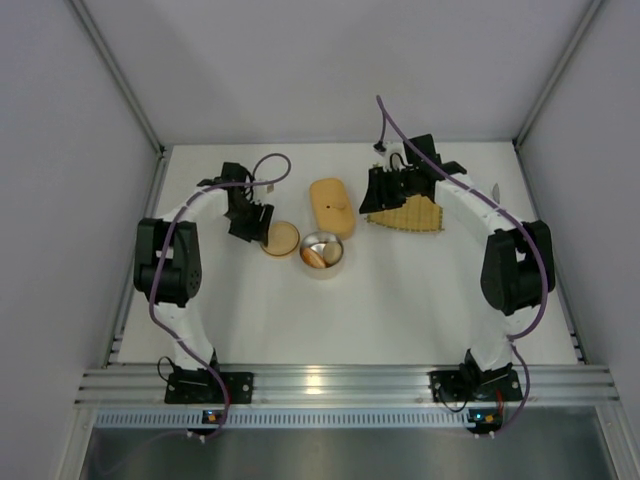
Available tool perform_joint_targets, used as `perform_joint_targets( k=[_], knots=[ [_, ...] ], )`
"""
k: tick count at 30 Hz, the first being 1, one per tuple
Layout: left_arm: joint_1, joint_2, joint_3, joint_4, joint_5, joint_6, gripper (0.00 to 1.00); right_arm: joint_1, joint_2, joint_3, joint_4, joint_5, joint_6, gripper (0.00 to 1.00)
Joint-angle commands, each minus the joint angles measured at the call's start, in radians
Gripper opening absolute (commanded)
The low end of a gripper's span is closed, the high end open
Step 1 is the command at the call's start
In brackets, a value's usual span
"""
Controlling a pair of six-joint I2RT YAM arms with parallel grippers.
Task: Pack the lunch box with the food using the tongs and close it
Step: Pick up the box lid from the center of the board.
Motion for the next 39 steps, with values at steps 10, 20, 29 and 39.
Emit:
perform_joint_targets(
  k=[10, 20, 29, 39],
  knots=[
    [0.002, 0.094, 0.068, 0.056, -0.016, -0.031, 0.51, -0.009, -0.032, 0.007, -0.016, -0.022, -0.023, 0.41],
    [0.002, 0.132, 0.105, 0.039, 0.006, -0.053, 0.40, -0.008, -0.020, 0.013, -0.014, -0.058, -0.027, 0.41],
    [0.003, 0.051, 0.107, -0.012, 0.059, -0.077, 0.18, 0.008, -0.001, 0.102, -0.123, -0.057, -0.098, 0.42],
    [0.002, -0.109, 0.145, -0.004, 0.026, -0.093, 0.00, 0.054, 0.045, 0.204, -0.123, -0.153, -0.035, 0.63]
  ],
)
